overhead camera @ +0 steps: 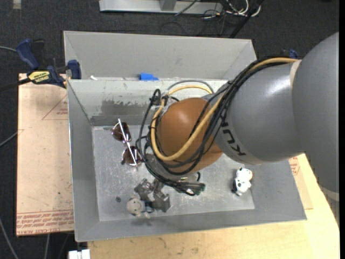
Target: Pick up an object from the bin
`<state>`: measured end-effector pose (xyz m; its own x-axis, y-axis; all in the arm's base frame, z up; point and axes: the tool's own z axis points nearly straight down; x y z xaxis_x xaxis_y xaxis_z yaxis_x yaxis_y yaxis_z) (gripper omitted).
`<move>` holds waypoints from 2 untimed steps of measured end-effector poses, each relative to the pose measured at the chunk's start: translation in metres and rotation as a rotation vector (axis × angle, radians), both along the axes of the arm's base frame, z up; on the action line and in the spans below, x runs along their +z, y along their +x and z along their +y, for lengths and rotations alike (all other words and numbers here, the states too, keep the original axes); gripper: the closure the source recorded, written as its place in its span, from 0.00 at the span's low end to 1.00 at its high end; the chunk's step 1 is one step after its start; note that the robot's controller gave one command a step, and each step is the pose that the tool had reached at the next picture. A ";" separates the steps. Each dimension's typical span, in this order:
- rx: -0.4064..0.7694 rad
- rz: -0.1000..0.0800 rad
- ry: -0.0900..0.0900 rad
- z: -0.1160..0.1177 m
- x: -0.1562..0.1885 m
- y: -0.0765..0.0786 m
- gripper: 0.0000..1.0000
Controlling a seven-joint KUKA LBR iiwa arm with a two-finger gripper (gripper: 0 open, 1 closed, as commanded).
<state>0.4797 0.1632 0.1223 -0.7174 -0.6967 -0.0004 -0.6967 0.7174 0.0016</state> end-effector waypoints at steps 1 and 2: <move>-0.001 -0.002 0.000 0.000 0.010 0.000 1.00; -0.001 0.000 0.000 0.000 0.016 0.000 1.00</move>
Offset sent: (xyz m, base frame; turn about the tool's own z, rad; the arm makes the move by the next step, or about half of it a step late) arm 0.0000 0.0000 0.0700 0.0000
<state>0.4800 0.1637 0.1388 -0.7178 -0.6963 -0.0004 -0.6963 0.7178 0.0015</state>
